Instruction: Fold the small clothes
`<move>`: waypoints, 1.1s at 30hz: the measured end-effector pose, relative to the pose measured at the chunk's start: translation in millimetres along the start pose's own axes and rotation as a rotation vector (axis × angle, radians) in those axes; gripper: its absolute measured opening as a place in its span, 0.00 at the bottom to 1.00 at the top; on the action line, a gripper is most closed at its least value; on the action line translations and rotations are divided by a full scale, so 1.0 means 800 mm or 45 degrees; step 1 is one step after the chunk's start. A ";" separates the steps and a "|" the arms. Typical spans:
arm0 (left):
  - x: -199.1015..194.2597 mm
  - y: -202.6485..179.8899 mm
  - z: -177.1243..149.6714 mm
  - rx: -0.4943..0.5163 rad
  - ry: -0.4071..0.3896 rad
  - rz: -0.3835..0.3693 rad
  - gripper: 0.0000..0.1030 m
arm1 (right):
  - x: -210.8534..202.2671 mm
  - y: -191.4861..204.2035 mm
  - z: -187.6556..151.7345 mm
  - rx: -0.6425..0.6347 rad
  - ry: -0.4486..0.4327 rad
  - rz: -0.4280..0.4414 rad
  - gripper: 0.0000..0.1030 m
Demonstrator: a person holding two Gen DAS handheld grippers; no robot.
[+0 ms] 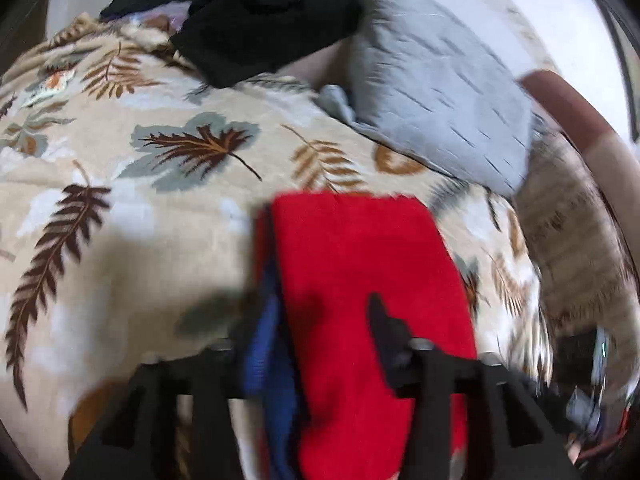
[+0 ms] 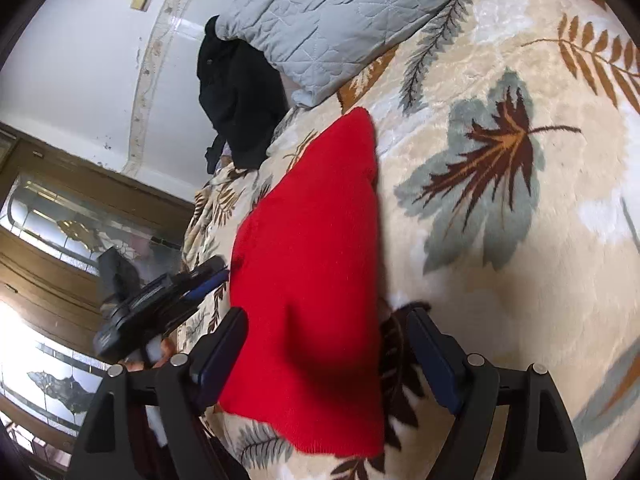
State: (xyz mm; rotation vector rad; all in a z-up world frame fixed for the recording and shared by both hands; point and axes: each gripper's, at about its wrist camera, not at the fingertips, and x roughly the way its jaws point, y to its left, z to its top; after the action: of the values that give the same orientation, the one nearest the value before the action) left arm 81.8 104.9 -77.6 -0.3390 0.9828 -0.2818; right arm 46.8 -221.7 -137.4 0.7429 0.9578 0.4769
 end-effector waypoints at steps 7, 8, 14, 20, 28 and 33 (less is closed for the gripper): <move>0.029 0.009 -0.062 -0.005 0.121 0.068 0.21 | 0.005 -0.003 -0.028 0.016 0.065 0.010 0.82; 0.022 0.011 -0.058 -0.041 0.115 0.036 0.19 | 0.005 -0.004 -0.030 0.022 0.069 0.009 0.82; -0.001 0.006 -0.049 -0.026 0.066 0.027 0.15 | -0.015 -0.009 -0.040 0.024 0.038 0.017 0.82; -0.008 0.015 -0.076 -0.094 0.092 0.059 0.63 | -0.020 -0.010 -0.048 0.019 0.039 0.043 0.82; 0.018 0.037 -0.078 -0.144 0.176 0.044 0.12 | -0.016 -0.012 -0.047 0.021 0.061 0.056 0.82; 0.014 0.038 -0.080 -0.130 0.177 0.051 0.18 | -0.026 -0.019 -0.036 0.033 0.032 0.055 0.82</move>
State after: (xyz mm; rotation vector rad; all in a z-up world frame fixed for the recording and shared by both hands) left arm 36.1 118.6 -130.9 -0.3963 1.1419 -0.2209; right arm 12.0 -235.3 -148.1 0.7838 0.9744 0.5137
